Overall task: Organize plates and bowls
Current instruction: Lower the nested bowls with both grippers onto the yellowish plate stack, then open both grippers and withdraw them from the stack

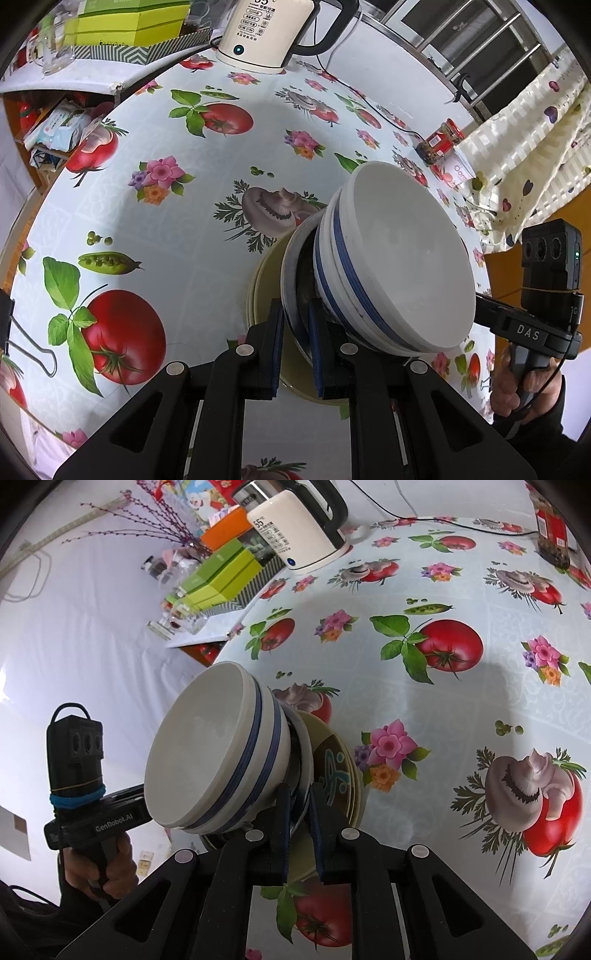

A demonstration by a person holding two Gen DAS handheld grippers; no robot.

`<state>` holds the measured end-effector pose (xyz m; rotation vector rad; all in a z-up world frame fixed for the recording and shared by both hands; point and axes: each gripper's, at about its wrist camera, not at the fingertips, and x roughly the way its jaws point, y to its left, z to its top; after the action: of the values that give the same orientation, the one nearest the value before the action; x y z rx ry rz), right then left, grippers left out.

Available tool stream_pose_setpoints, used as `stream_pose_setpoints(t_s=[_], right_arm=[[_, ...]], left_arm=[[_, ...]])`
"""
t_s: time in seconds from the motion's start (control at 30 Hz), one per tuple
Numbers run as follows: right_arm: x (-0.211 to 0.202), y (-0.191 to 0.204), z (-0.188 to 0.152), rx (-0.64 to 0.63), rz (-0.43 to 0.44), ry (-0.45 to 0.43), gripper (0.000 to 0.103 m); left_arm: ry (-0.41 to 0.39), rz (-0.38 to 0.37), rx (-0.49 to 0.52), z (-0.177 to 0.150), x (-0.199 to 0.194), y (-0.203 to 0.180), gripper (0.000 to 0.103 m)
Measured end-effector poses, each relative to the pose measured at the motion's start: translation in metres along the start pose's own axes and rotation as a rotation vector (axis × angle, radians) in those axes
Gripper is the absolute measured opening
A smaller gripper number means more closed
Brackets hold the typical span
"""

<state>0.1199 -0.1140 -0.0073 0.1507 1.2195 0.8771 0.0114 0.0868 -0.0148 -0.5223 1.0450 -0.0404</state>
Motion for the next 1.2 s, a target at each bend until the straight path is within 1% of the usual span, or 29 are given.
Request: stream_pose_setpoints(t_s=[0.1, 0.17, 0.33, 0.57, 0.73, 0.77, 0.83, 0.9, 1.07, 1.2], right_arm=[[-0.005, -0.001, -0.002, -0.004, -0.012, -0.015, 0.016], [-0.009, -0.003, -0.003, -0.001, -0.02, -0.026, 0.025], [-0.019, -0.002, -0.008, -0.009, -0.026, -0.047, 0.037], [-0.022, -0.001, -0.013, -0.014, -0.03, -0.054, 0.042], [-0.03, 0.002, -0.017, -0.028, -0.043, -0.072, 0.046], [-0.032, 0.003, -0.018, -0.036, -0.048, -0.076, 0.047], [-0.034, 0.006, -0.019, -0.051, -0.057, -0.083, 0.053], [-0.037, 0.011, -0.02, -0.074, -0.078, -0.09, 0.055], [-0.046, 0.03, -0.028, -0.167, -0.135, -0.115, 0.064], [-0.051, 0.045, -0.035, -0.236, -0.175, -0.135, 0.071]], left_arm=[[-0.004, 0.0, 0.001, -0.002, -0.001, 0.0, 0.014], [-0.008, 0.002, 0.001, -0.003, -0.002, 0.0, 0.014], [-0.017, -0.002, 0.0, -0.004, -0.002, 0.001, 0.015], [-0.029, 0.021, -0.003, -0.004, -0.004, 0.003, 0.025], [-0.055, 0.05, 0.004, -0.005, -0.011, 0.003, 0.032], [-0.063, 0.057, 0.008, -0.006, -0.013, 0.003, 0.034], [-0.081, 0.073, 0.02, -0.007, -0.018, 0.001, 0.035], [-0.097, 0.087, 0.032, -0.009, -0.024, -0.002, 0.035], [-0.147, 0.139, 0.086, -0.016, -0.04, -0.015, 0.036], [-0.164, 0.168, 0.121, -0.024, -0.047, -0.025, 0.036]])
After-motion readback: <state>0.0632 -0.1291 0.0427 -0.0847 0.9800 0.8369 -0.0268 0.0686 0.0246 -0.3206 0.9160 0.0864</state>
